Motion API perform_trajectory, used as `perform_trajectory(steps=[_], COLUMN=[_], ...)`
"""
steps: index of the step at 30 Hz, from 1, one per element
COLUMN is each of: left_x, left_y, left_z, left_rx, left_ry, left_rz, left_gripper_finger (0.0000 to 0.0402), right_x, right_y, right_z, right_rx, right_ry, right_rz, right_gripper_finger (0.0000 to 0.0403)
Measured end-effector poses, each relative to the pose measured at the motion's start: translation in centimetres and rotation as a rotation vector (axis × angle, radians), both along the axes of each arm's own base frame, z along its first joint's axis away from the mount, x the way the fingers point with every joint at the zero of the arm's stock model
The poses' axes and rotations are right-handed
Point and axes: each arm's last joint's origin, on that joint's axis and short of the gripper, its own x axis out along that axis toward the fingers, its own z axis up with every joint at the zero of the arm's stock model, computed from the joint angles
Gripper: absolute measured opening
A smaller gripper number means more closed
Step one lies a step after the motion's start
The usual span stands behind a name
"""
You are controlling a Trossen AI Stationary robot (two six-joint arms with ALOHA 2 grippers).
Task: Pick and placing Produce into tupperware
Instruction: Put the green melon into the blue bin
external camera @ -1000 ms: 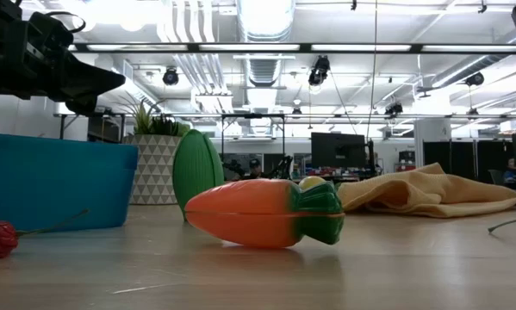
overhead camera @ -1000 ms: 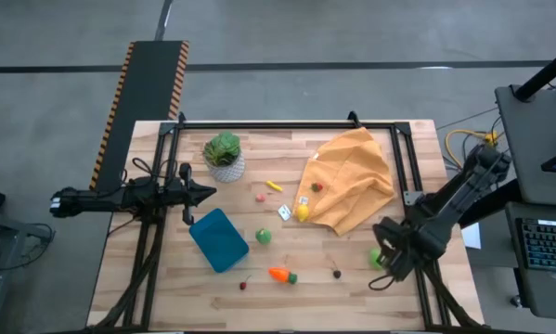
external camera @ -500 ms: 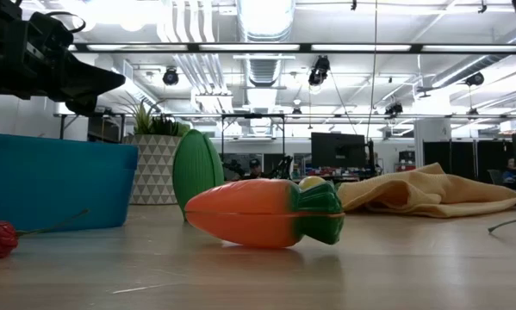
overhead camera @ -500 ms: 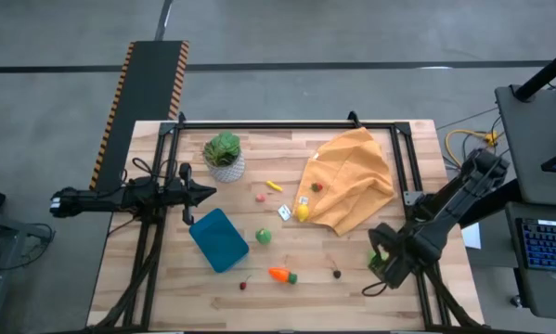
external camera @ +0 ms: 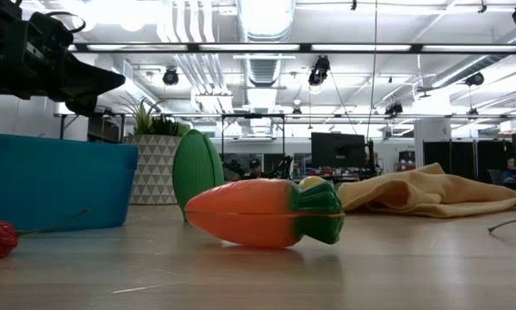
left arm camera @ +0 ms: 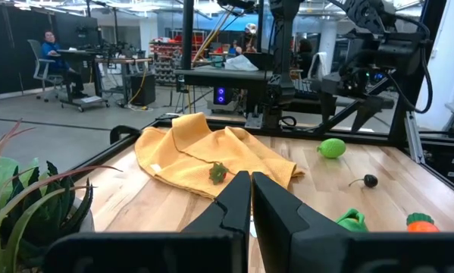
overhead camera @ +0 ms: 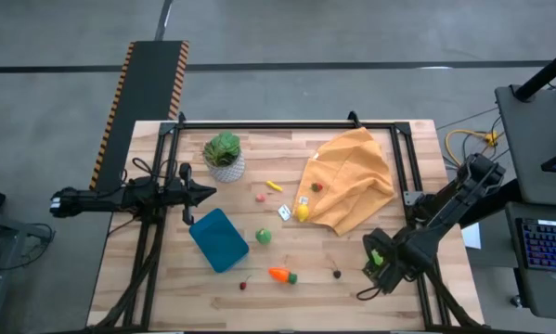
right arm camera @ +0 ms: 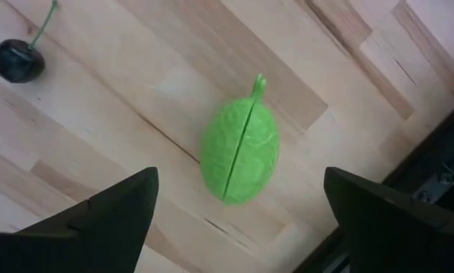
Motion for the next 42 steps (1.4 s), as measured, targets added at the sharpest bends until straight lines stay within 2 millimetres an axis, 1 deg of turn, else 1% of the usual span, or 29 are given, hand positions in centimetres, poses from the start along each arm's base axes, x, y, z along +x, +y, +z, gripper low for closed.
perform_trajectory(steps=[7, 14, 22, 27, 42], left_x=[0.0, 0.0, 0.0, 0.0, 0.0], left_y=[0.0, 0.0, 0.0, 0.0, 0.0], left_z=[0.0, 0.0, 0.0, 0.0, 0.0], left_rx=[0.0, 0.0, 0.0, 0.0, -0.003], left_ry=[0.0, 0.0, 0.0, 0.001, 0.005], left_rz=[0.0, 0.0, 0.0, 0.0, 0.0], left_gripper_finger=[0.0, 0.0, 0.0, 0.0, 0.0], right_x=[-0.1, 0.0, -0.4, -0.5, -0.6], right_y=[-0.1, 0.0, -0.5, -0.6, -0.6], right_z=[-1.3, -3.1, -4.2, -5.2, -5.5], right_rx=[-0.03, 0.025, 0.013, 0.039, 0.041], right_ry=[0.026, -0.029, -0.019, -0.042, -0.044], right_rz=[-0.015, -0.019, -0.034, -0.034, -0.033], right_gripper_finger=[0.0368, 0.0368, 0.0368, 0.0368, 0.0368])
